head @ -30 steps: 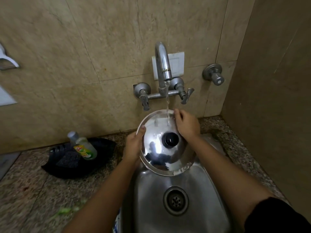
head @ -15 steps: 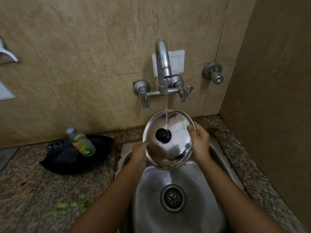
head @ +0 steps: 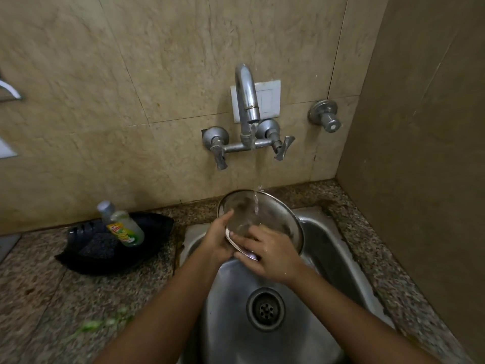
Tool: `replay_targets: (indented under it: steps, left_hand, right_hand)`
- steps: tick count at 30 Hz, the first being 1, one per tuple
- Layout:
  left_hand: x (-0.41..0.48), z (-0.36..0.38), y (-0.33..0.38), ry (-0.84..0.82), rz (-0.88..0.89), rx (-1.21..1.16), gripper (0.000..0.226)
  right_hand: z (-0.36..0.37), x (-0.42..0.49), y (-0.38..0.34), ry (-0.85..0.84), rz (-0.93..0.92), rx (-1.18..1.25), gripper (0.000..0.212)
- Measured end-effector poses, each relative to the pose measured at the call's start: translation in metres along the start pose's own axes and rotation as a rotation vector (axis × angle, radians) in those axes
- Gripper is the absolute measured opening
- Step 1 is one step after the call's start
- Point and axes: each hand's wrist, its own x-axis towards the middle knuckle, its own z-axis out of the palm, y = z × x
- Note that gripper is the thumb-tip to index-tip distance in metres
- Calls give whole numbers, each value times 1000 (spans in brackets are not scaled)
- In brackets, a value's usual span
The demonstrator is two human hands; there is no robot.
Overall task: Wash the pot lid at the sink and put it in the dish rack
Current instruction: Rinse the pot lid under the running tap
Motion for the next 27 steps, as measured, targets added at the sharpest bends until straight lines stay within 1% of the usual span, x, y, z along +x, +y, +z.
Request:
replay_targets:
  steps: [2, 3, 4, 6, 7, 9, 11, 13, 15, 16, 18, 20, 22, 25, 27]
  left_hand:
    - [1, -6, -2, -42, 14, -60, 48]
    - [1, -9, -3, -42, 26, -64, 50]
    - [0, -11, -3, -31, 40, -44, 51]
    - [-1, -14, -3, -19, 67, 7, 52]
    - [0, -14, -3, -25, 79, 24, 54]
    - [0, -12, -5, -45, 92, 49, 58]
    - [1, -6, -8, -71, 99, 64, 60]
    - [4, -2, -9, -108, 111, 100, 63]
    - [8, -2, -9, -92, 136, 119, 65]
    - [12, -5, -8, -92, 146, 97, 66]
    - [14, -14, -5, -85, 154, 61, 69]
    - [14, -26, -4, -72, 164, 57, 69]
    - [11, -33, -4, -55, 189, 78, 63]
    - [7, -34, -11, -24, 179, 157, 52]
    - [4, -30, -18, -9, 162, 208, 50]
  right_hand:
    - [-4, -2, 10, -70, 118, 145, 37]
    - [-4, -3, 19, -81, 223, 141, 41]
    - [-3, -4, 29, -97, 338, 62, 49]
    - [2, -3, 49, -199, 550, -165, 66]
    - [3, 0, 57, -241, 632, -218, 71]
    - [6, 15, 66, -234, 728, -253, 74]
    - [5, 37, 64, -183, 699, -248, 71]
    - [4, 58, 48, -174, 521, -166, 65]
    - [6, 65, 25, -226, 287, -76, 58]
    - [6, 61, 15, -256, 204, -51, 56]
    - [4, 41, 9, -319, 122, -45, 58]
    - [-1, 13, 16, -358, 132, -104, 61]
    - [-9, -7, 31, -342, 255, -197, 64]
    - [-16, -9, 52, -243, 479, -329, 67]
    - [-18, -1, 59, -175, 582, -327, 67]
